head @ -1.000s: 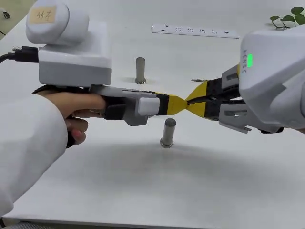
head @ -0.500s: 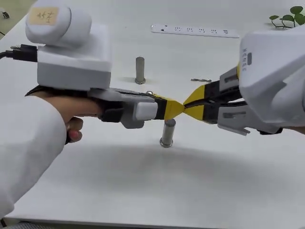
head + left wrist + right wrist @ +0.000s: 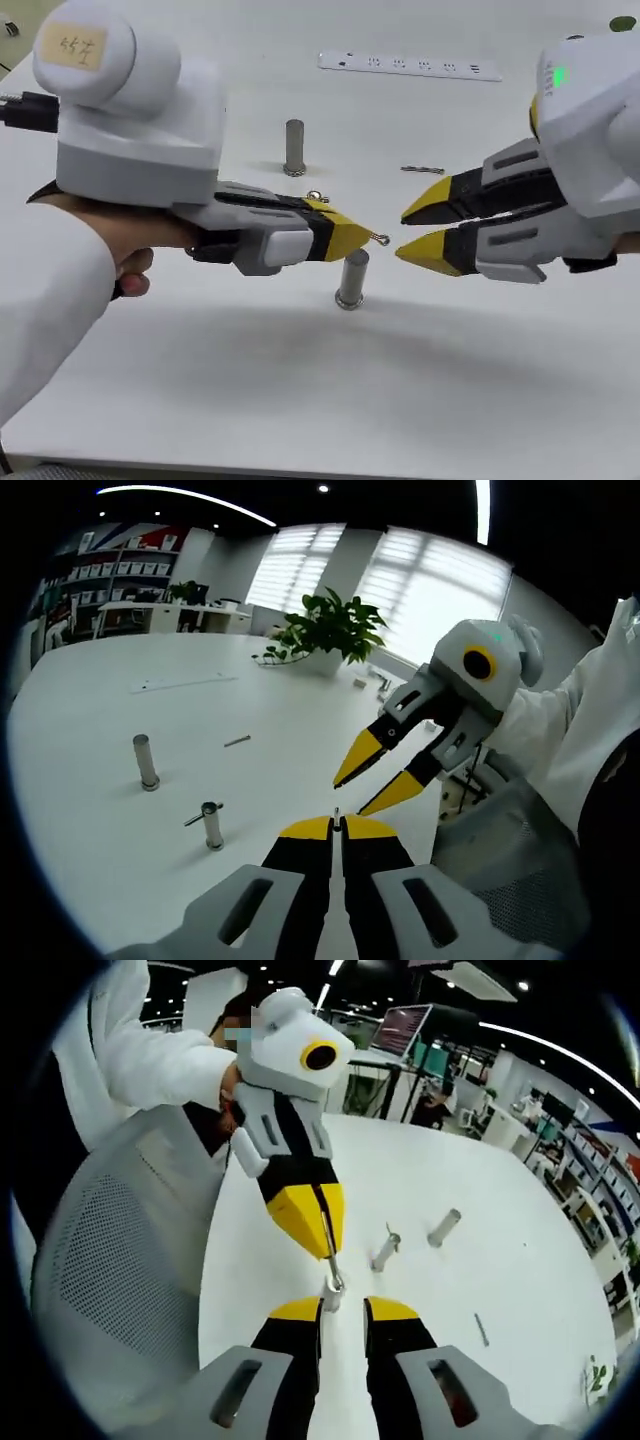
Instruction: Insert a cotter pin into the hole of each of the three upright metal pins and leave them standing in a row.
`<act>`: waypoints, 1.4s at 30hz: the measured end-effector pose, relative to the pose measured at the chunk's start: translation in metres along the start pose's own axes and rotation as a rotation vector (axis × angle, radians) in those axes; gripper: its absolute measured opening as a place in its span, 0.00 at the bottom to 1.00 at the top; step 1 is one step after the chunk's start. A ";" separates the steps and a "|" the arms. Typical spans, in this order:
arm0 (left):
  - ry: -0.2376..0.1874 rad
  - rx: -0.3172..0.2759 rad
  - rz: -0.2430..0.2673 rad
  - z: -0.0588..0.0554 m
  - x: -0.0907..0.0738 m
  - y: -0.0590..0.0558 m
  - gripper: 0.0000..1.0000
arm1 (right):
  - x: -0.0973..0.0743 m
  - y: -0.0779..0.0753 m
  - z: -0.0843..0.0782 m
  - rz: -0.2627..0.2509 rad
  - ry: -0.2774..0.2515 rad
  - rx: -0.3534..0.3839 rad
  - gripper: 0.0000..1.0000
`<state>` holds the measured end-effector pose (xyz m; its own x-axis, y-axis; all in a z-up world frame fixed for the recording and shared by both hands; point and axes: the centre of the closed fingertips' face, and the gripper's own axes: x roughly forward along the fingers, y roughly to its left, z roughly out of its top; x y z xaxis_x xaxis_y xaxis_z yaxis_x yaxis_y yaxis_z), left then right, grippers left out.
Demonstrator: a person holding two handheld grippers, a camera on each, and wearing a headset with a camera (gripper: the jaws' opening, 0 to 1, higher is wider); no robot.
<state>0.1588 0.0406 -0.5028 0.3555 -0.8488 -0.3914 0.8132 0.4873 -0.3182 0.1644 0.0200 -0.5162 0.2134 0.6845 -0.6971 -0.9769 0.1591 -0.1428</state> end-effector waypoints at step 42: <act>0.032 0.341 -0.162 -0.009 -0.003 -0.031 0.00 | 0.006 0.039 0.005 0.253 0.001 0.017 0.00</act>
<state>0.1282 0.0292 -0.4996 0.2000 -0.8997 -0.3879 0.9661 0.2470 -0.0747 0.1276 0.0337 -0.5227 -0.0379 0.7032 -0.7100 -0.9988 -0.0055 0.0480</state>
